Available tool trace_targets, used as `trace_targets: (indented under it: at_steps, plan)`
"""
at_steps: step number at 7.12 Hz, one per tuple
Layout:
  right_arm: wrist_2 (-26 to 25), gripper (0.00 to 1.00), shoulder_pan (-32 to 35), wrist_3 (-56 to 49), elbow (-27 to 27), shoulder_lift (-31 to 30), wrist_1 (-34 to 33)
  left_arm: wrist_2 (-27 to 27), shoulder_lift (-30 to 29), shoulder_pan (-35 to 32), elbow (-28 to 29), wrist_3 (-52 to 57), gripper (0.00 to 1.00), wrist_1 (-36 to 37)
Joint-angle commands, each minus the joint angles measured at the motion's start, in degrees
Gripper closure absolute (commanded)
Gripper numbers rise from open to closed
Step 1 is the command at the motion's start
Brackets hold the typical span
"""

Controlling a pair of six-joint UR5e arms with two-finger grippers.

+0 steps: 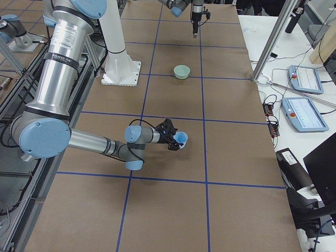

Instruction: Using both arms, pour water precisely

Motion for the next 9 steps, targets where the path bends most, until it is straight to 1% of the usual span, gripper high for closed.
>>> trace_targets:
  at_steps: [1,2,3,4,5,6,7,8,9]
  plan:
    - [6.08,0.01,5.73,-0.16,-0.31,0.53,-0.55,0.68,0.65,0.60,-0.76,-2.51,0.00,-0.03]
    - [14.14,0.01,13.00,-0.59,-0.40,0.97,-3.16,0.86,-0.74,1.21,-0.85,-7.05,0.00,-0.03]
    - [24.40,0.01,20.38,-1.64,-0.23,4.89,-8.76,3.64,-2.75,3.31,-0.93,-10.75,0.00,-0.03]
    - [31.55,0.01,26.72,-4.78,-0.14,6.67,-14.38,8.11,-5.56,8.64,-0.76,-14.88,0.00,0.14]
    - [36.84,0.01,32.00,-13.52,0.29,9.04,-22.88,10.33,-8.81,12.95,0.02,-18.49,0.00,0.67]
    - [41.33,0.01,36.67,-23.00,0.47,11.50,-31.58,13.05,-11.45,15.09,0.55,-18.52,0.00,3.19]
    - [45.38,0.01,40.20,-30.84,1.08,12.92,-40.45,16.82,-14.43,18.07,3.52,-18.35,0.00,3.92]
    - [46.20,0.01,41.71,-35.70,3.35,13.19,-48.11,19.03,-17.68,20.10,7.64,-18.35,0.00,3.84]
    - [46.47,0.01,42.16,-38.54,6.77,13.20,-56.98,19.31,-20.50,21.07,11.33,-18.61,0.00,3.83]
